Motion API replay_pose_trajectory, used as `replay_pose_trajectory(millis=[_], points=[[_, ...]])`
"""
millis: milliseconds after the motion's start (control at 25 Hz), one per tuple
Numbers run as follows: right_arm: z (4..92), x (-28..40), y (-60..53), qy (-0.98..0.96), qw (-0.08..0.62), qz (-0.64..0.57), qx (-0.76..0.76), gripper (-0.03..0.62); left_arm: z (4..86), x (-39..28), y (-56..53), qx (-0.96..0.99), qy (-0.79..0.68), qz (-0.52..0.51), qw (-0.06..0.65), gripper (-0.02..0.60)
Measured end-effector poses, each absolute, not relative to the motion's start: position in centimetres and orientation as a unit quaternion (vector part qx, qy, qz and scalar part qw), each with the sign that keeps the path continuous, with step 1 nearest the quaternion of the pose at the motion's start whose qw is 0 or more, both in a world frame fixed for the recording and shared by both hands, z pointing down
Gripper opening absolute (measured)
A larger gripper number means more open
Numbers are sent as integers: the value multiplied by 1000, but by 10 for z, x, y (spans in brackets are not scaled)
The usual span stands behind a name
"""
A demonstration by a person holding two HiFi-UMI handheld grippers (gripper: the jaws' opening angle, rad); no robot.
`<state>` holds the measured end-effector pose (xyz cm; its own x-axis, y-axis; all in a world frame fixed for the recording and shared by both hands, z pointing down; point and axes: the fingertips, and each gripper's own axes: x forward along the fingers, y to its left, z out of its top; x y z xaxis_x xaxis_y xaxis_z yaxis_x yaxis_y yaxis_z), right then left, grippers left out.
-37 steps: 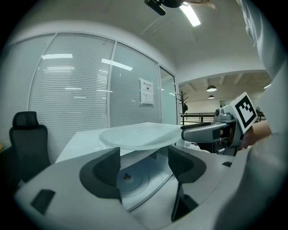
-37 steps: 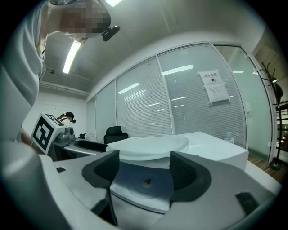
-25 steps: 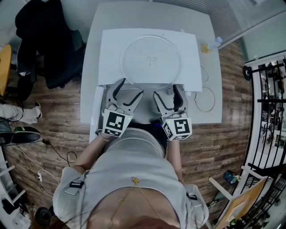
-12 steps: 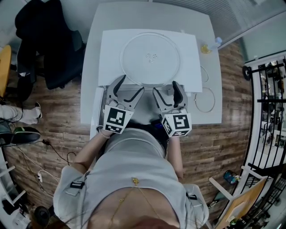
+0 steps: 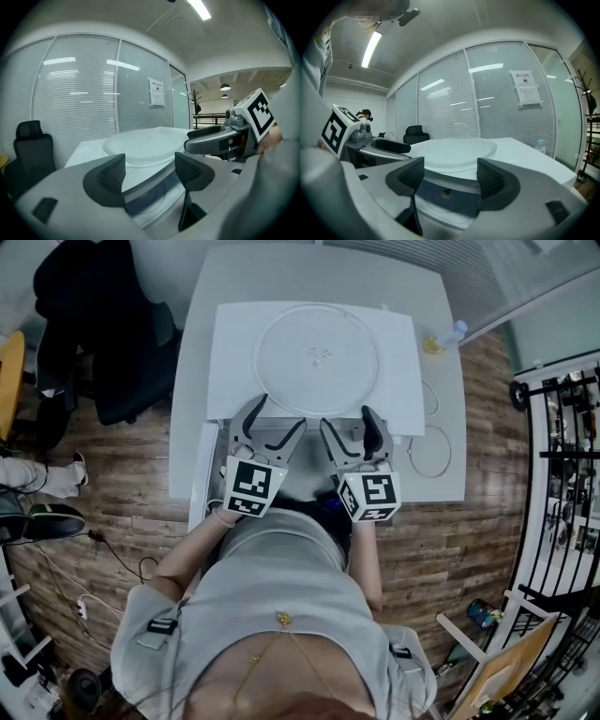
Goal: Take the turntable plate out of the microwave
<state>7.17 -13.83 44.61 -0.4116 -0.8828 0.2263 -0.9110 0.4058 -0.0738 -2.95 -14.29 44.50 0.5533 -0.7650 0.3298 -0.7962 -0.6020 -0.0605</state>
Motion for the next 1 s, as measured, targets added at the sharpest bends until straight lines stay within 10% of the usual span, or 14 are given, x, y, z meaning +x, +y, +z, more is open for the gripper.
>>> replay_pose_trajectory(millis=[1000], points=[[445,73,-133,-834,75,96,539,330,448,-28,-141,880,-438,179,32,330]])
